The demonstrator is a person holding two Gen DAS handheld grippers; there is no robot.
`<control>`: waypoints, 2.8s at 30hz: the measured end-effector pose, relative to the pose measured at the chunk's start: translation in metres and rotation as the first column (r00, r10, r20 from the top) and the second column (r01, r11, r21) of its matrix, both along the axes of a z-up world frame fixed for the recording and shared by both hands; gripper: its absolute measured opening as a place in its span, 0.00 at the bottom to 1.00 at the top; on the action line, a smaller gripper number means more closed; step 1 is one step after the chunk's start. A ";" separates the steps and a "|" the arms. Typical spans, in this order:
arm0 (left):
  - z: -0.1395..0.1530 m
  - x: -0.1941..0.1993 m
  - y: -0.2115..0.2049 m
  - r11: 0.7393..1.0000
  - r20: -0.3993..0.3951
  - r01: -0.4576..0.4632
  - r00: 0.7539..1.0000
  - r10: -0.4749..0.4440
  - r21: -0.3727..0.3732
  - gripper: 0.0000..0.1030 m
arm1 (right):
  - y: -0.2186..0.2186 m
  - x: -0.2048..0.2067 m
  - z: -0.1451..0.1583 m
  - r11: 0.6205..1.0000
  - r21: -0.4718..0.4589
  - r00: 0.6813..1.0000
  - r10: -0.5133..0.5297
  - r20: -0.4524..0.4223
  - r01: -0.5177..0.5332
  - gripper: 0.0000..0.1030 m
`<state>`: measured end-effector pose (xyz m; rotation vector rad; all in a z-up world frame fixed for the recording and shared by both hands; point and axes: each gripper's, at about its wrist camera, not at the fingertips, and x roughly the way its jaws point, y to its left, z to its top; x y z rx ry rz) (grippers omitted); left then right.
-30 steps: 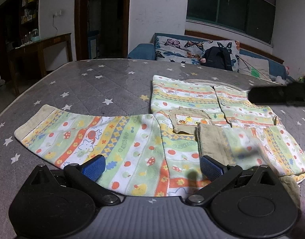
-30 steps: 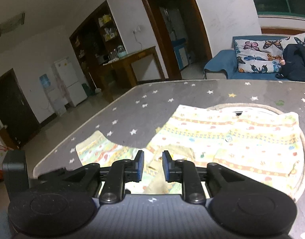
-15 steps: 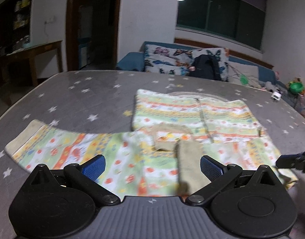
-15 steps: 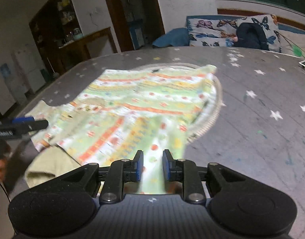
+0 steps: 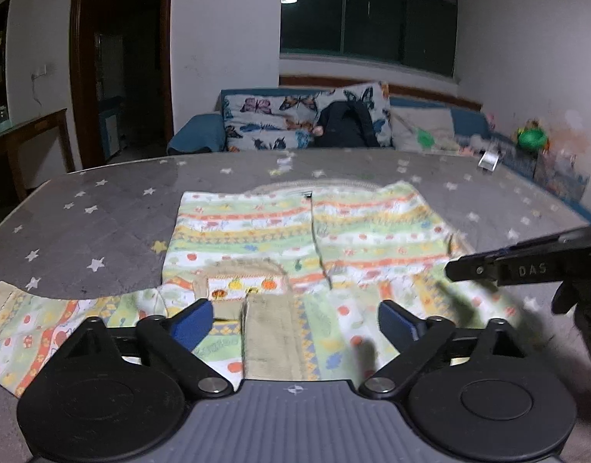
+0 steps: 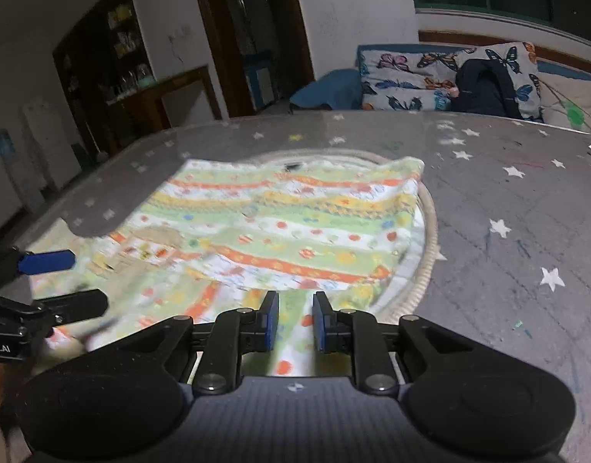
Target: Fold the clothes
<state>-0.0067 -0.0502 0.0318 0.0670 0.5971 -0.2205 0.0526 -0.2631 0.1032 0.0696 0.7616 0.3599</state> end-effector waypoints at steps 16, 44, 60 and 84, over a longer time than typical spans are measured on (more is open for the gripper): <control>-0.007 -0.011 0.034 0.995 0.001 -0.093 0.996 0.093 0.047 0.81 | 0.057 -0.025 0.014 0.971 -0.032 0.969 0.239 0.065 -0.237 0.16; -0.001 -0.017 0.246 0.714 -0.034 -0.692 0.720 0.693 -0.109 0.74 | 0.095 -0.060 0.015 0.921 -0.087 0.918 0.386 0.089 -0.379 0.22; -0.015 0.007 0.271 0.689 -0.109 -0.708 0.705 0.700 -0.154 0.16 | 0.074 -0.060 0.017 0.946 -0.071 0.943 0.322 0.088 -0.317 0.23; 0.081 -0.012 0.073 0.848 0.046 -0.046 0.996 0.083 -0.528 0.10 | 0.023 -0.069 0.026 0.986 -0.014 0.978 0.169 0.122 -0.168 0.23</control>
